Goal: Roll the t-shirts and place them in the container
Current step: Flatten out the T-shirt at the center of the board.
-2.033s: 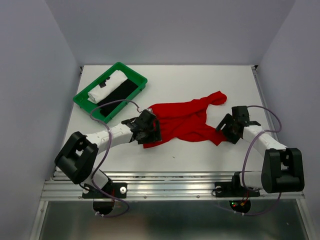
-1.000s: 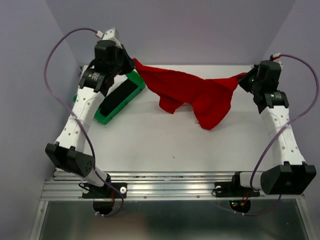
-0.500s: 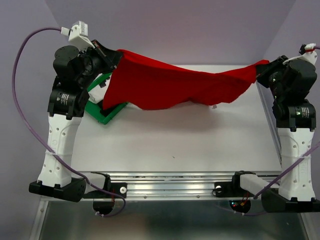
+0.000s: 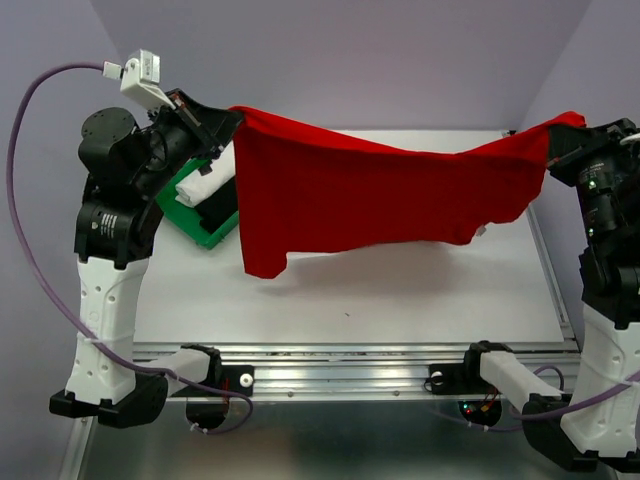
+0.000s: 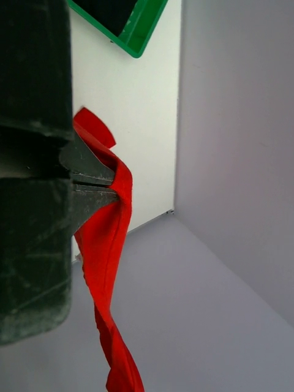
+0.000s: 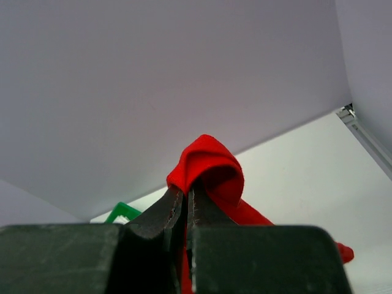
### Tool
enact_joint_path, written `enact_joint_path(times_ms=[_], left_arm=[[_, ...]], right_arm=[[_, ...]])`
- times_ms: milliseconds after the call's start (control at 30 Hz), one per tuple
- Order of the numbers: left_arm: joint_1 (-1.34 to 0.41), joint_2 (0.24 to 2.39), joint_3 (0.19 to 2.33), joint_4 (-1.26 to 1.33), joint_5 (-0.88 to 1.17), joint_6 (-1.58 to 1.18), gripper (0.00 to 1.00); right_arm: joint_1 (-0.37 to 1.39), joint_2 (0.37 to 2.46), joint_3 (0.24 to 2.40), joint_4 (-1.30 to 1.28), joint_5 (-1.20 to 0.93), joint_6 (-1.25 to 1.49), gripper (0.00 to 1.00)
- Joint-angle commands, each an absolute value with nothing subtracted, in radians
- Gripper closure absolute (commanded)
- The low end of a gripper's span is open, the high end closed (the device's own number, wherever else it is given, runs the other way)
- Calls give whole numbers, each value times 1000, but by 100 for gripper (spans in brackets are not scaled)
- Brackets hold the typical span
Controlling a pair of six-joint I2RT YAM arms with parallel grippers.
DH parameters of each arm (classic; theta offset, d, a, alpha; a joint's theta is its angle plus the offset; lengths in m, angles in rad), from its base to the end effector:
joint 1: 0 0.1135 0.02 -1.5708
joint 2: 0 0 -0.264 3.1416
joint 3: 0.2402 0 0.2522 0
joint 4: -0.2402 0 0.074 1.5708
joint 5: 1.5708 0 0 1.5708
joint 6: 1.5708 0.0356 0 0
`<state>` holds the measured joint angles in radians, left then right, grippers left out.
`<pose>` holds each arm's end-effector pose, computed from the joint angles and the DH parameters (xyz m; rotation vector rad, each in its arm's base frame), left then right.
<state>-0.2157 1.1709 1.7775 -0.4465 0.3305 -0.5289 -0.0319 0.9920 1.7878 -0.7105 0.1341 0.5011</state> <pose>0.1837 -0.0521 0.5628 0.0543 1.4730 -0.8427 0.1128 -0.0084 0.5608 0.4971 1.4073 0.2796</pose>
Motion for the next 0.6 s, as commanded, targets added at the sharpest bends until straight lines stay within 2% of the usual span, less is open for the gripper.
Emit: enact_joint_path(times_ms=[0, 133, 567], left_arm=[[-212, 1124, 1816, -391, 370, -538, 100], [-212, 1101, 1798, -391, 370, -546, 100], [-212, 1068, 1988, -387, 388, -581, 100]], right_arm=[[-41, 980, 1824, -692, 126, 495, 99], [-41, 960, 1850, -695, 129, 497, 99], [-41, 1034, 2278, -735, 126, 503, 99]])
